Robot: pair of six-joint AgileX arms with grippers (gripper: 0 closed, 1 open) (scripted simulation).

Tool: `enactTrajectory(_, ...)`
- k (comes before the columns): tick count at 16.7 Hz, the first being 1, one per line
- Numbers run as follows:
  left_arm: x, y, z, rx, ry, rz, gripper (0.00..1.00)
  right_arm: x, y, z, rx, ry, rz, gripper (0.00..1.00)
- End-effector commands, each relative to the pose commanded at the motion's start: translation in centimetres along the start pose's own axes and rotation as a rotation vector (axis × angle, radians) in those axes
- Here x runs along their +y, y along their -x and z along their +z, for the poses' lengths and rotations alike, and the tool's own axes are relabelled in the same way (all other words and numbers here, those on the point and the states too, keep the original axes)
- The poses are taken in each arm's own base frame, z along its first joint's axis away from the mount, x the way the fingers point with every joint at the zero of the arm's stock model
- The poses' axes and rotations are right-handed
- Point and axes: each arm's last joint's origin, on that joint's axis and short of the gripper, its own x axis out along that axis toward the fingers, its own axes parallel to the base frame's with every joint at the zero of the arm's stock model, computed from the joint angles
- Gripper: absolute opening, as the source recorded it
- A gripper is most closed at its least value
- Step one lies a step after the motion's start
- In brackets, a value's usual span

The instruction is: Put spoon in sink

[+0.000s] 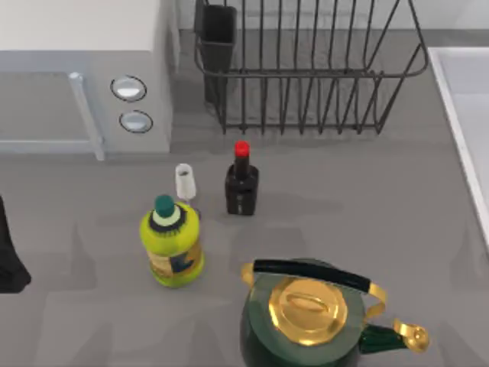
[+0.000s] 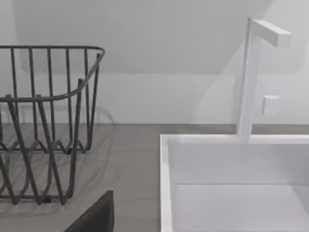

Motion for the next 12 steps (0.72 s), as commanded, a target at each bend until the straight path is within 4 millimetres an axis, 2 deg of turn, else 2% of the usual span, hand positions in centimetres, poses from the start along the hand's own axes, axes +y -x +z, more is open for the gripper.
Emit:
enactTrajectory(3,0.0,0.0,0.0,0.0,0.0,0.0,1.0,-0.1,0.0,0.2,0.014,-0.004,-0.005,1.0)
enactTrajectory(6,0.0,0.0,0.0,0.0,0.0,0.0,1.0,-0.4,-0.2,1.1,0.121,-0.033,-0.044,1.0)
enactTrajectory(9,0.0,0.0,0.0,0.0,0.0,0.0,1.0,-1.2,-1.0,2.5,0.327,-0.092,-0.115,1.0)
enactTrajectory(12,0.0,0.0,0.0,0.0,0.0,0.0,1.0,-2.3,-2.6,3.8,0.591,-0.181,-0.213,1.0)
